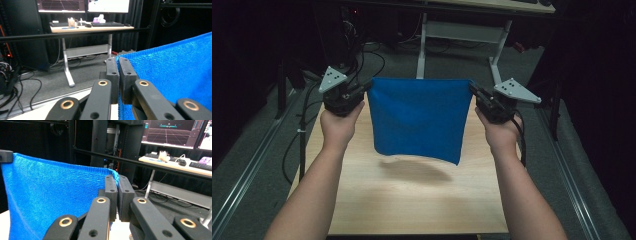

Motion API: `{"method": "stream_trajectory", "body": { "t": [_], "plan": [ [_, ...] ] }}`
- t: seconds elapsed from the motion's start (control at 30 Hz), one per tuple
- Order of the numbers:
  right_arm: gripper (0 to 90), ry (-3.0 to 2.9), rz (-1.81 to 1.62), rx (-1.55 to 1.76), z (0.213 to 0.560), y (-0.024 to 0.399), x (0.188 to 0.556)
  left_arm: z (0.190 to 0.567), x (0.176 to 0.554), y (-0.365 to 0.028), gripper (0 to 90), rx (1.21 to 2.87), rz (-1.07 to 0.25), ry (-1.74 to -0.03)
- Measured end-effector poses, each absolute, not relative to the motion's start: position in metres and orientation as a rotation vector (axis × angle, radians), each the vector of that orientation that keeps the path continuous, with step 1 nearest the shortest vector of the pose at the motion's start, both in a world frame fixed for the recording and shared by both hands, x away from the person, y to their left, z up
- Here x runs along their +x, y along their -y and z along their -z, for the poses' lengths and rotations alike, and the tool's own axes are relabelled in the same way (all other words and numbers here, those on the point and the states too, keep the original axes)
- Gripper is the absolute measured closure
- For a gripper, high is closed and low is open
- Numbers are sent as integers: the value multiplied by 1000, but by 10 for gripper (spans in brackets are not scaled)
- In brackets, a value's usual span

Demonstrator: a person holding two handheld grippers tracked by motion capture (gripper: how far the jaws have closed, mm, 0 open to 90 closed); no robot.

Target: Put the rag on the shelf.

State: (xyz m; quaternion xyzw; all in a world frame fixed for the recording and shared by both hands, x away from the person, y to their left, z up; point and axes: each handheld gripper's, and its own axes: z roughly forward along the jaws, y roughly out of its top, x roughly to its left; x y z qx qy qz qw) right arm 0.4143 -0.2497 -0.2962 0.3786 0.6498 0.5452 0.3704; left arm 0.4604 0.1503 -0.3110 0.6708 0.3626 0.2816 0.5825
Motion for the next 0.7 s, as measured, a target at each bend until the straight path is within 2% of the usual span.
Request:
{"method": "stream_trajectory", "body": {
  "t": [0.7],
  "plan": [
    [888, -1629, -1371, 1035, 290, 255, 492, 299, 525, -131, 875, 1590, -736, -889]
  ]
}}
